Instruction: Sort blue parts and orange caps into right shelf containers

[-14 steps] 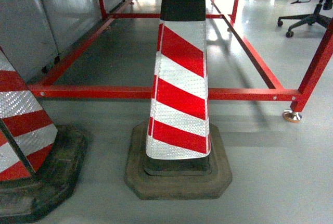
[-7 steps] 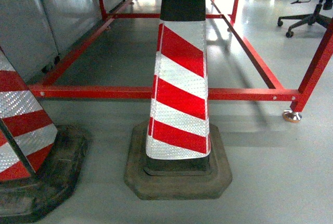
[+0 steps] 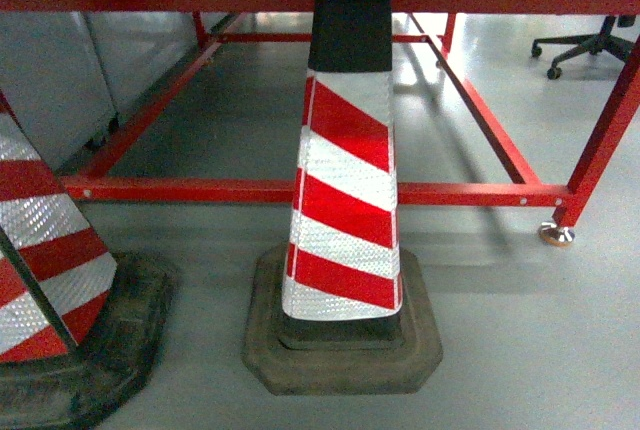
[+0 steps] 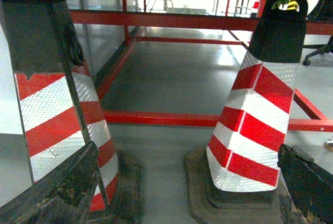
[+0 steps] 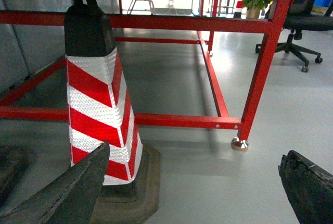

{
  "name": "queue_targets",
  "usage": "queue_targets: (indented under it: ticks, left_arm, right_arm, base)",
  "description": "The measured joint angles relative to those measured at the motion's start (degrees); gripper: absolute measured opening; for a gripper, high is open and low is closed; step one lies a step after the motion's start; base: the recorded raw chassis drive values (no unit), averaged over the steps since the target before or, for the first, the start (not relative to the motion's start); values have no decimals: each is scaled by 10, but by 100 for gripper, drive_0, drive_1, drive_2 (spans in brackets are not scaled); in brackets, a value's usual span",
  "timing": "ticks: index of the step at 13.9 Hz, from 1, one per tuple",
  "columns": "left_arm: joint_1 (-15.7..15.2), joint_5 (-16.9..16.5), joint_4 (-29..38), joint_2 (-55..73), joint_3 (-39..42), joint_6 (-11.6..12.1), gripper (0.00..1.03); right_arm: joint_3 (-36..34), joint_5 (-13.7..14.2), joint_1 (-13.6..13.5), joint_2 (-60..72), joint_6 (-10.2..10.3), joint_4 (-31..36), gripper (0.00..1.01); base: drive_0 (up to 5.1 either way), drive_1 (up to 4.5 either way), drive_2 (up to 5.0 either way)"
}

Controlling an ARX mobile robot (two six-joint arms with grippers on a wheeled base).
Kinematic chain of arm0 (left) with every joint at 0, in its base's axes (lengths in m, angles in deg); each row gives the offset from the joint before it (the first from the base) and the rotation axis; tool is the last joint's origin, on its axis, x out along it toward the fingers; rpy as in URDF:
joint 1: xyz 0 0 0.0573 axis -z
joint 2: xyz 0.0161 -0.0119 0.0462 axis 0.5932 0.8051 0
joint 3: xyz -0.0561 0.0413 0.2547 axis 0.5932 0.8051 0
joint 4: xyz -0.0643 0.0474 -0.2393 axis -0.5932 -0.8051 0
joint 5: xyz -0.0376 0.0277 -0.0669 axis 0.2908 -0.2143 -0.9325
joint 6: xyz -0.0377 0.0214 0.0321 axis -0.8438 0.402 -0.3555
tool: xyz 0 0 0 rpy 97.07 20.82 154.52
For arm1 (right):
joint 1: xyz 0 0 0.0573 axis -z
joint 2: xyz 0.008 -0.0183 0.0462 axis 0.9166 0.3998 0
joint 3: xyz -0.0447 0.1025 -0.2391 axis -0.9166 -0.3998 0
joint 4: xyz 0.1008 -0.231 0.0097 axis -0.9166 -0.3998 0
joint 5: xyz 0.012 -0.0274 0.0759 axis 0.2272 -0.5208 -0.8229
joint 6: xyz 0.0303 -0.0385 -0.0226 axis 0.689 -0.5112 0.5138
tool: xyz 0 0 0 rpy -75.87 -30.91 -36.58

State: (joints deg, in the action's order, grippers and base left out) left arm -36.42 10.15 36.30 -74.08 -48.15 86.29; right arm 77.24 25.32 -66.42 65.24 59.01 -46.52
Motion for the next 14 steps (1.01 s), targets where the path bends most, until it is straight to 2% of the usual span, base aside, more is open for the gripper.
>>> queue_targets:
  ticks: [14]
  left_arm:
    - [0,1,1,0,0,6,98]
  right_arm:
    - [0,0,0,0,4,0,98]
  base:
    - [0,0,0]
